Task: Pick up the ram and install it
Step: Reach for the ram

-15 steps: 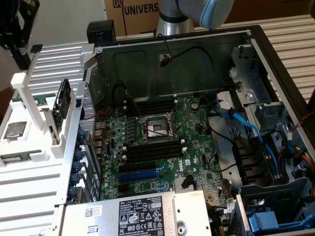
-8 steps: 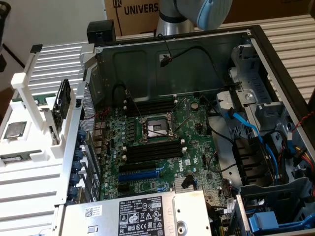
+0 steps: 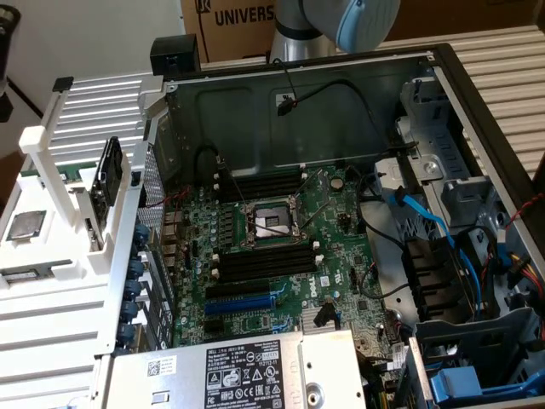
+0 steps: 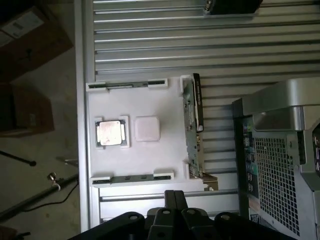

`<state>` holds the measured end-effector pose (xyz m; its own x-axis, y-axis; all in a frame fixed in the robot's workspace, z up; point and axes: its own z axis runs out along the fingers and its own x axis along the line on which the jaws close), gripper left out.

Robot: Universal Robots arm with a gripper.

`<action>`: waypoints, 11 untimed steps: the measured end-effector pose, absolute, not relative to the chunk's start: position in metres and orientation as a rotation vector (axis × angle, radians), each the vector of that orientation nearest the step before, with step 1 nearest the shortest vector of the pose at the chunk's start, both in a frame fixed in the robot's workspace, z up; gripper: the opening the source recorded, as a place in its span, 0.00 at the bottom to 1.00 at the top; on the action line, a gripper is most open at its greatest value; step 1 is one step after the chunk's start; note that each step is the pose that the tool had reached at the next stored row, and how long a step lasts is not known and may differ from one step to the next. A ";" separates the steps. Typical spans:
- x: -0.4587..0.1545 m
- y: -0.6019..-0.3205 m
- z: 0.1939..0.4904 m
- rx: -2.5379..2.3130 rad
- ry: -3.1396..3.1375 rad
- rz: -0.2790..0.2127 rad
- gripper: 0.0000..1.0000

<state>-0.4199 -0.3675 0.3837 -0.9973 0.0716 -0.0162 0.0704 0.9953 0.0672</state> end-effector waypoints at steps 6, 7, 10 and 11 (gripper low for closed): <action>-0.441 -0.364 0.373 0.109 3.125 0.104 0.10; -0.445 -0.364 0.368 0.109 3.127 0.104 0.10; -0.447 -0.363 0.364 0.109 3.129 0.104 0.10; -0.447 -0.363 0.362 0.109 3.130 0.104 0.10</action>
